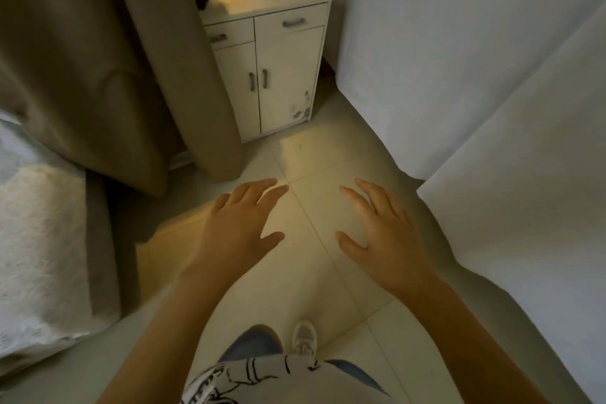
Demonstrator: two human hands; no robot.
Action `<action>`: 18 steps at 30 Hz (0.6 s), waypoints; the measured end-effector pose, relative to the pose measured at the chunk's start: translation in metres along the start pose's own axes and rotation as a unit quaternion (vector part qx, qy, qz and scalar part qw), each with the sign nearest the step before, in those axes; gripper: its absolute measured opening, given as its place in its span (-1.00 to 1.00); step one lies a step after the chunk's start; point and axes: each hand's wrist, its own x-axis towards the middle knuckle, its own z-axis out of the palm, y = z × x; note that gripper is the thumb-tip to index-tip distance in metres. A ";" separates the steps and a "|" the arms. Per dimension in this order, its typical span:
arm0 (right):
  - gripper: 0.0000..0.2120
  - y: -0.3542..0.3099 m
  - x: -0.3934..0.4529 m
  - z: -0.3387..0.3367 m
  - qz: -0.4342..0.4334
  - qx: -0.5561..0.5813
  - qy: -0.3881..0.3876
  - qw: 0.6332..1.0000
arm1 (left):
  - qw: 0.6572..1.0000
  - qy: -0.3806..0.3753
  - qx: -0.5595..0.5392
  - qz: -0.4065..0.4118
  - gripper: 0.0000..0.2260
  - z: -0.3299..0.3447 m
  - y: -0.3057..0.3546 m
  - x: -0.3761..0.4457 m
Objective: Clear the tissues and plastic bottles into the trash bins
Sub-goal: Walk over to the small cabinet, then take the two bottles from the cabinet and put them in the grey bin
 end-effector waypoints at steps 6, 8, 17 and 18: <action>-0.36 0.051 0.125 -0.017 -0.039 -0.002 -0.021 0.999 | 0.998 0.005 -0.026 -0.065 -0.33 0.003 -0.019 0.112; -0.38 0.063 0.175 -0.017 -0.052 -0.005 -0.012 0.999 | 0.996 0.003 -0.022 -0.086 -0.34 0.009 -0.035 0.153; -0.37 0.103 0.392 -0.036 -0.081 -0.027 -0.023 0.996 | 0.992 -0.009 -0.044 -0.114 -0.33 0.005 -0.100 0.366; -0.38 0.107 0.414 -0.041 -0.087 -0.031 -0.017 0.996 | 0.993 -0.008 -0.042 -0.107 -0.33 0.000 -0.106 0.391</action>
